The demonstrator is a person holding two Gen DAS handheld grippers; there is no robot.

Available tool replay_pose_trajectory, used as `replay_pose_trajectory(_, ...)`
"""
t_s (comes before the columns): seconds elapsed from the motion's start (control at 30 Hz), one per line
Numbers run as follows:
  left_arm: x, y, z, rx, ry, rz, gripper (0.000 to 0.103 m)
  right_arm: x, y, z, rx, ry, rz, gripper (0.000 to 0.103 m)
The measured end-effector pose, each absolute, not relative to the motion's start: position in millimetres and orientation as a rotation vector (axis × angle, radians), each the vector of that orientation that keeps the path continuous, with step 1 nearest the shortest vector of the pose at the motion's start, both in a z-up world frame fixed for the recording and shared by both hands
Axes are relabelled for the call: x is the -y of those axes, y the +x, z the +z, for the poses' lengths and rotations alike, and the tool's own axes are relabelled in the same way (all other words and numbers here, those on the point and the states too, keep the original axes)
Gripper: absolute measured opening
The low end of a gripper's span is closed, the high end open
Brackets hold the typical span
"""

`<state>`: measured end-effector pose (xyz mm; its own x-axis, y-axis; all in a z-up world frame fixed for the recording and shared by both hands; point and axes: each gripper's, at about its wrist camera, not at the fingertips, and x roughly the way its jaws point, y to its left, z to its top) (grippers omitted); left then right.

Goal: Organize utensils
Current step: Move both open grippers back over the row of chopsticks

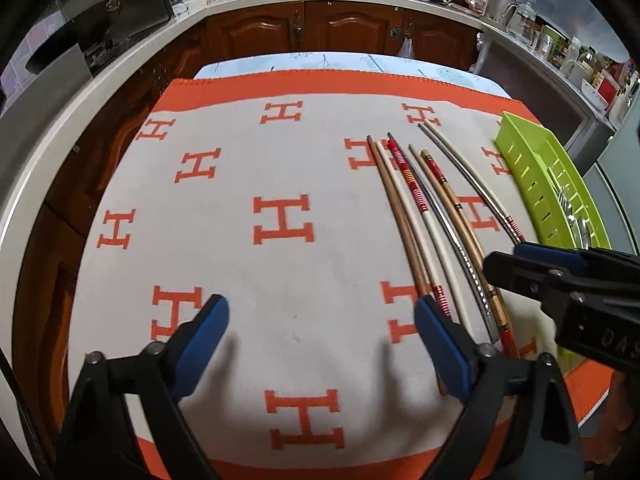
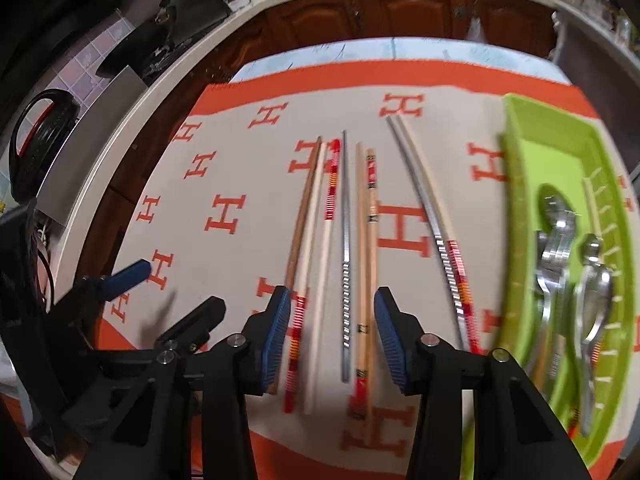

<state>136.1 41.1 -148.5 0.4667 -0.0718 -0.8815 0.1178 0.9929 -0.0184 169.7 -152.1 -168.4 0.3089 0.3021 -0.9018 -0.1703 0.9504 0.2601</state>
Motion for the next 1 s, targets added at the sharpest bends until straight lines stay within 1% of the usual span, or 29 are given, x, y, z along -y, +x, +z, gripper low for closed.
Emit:
replay_pose_trajectory(0.03,-44.2,137.6,-150.9,-1.087,0.038,-0.118,0.08,149.2,174.5,-171.7,-1.231,0.132,0.323,0.041)
replay_pose_trajectory(0.1,-48.6,140.8,-155.3,-1.103,0.026,-0.122,0.061,142.3,183.3,-179.5,-1.253,0.144,0.337,0.04)
replay_pose_trajectory(0.13,-52.1,143.0,-159.0,-1.12,0.012,-0.123,0.057,138.9,188.4,-183.7,-1.263,0.147,0.34,0.039)
replay_pose_trajectory(0.17,-54.9,144.4,-161.7,-1.131,-0.001,-0.125,0.05,135.9,193.6,-187.9,-1.277,0.15,0.344,0.037)
replay_pose_trajectory(0.2,-56.4,145.3,-163.5,-1.138,-0.01,-0.127,0.046,134.8,196.6,-189.6,-1.284,0.155,0.347,0.035)
replay_pose_trajectory(0.27,-61.6,146.9,-167.9,-1.153,-0.037,-0.133,0.043,130.8,204.5,-196.3,-1.311,0.169,0.357,0.03)
replay_pose_trajectory(0.43,-67.5,147.3,-170.7,-1.154,-0.056,-0.134,0.043,121.5,215.2,-207.4,-1.342,0.156,0.364,0.023)
replay_pose_trajectory(0.5,-68.2,147.6,-170.5,-1.154,-0.062,-0.139,0.043,115.3,217.5,-212.3,-1.352,0.135,0.363,0.017)
replay_pose_trajectory(0.57,-68.8,147.7,-170.4,-1.152,-0.066,-0.142,0.043,111.7,220.6,-216.9,-1.363,0.119,0.362,0.01)
replay_pose_trajectory(0.73,-72.1,149.1,-170.5,-1.154,-0.084,-0.143,0.043,104.7,219.1,-222.8,-1.369,0.067,0.352,0.009)
replay_pose_trajectory(0.93,-72.5,150.7,-171.0,-1.173,-0.104,-0.155,0.044,85.1,217.7,-221.6,-1.356,-0.065,0.331,0.009)
replay_pose_trajectory(1.0,-72.4,150.8,-169.8,-1.173,-0.103,-0.154,0.046,78.9,218.3,-221.7,-1.351,-0.098,0.325,0.01)
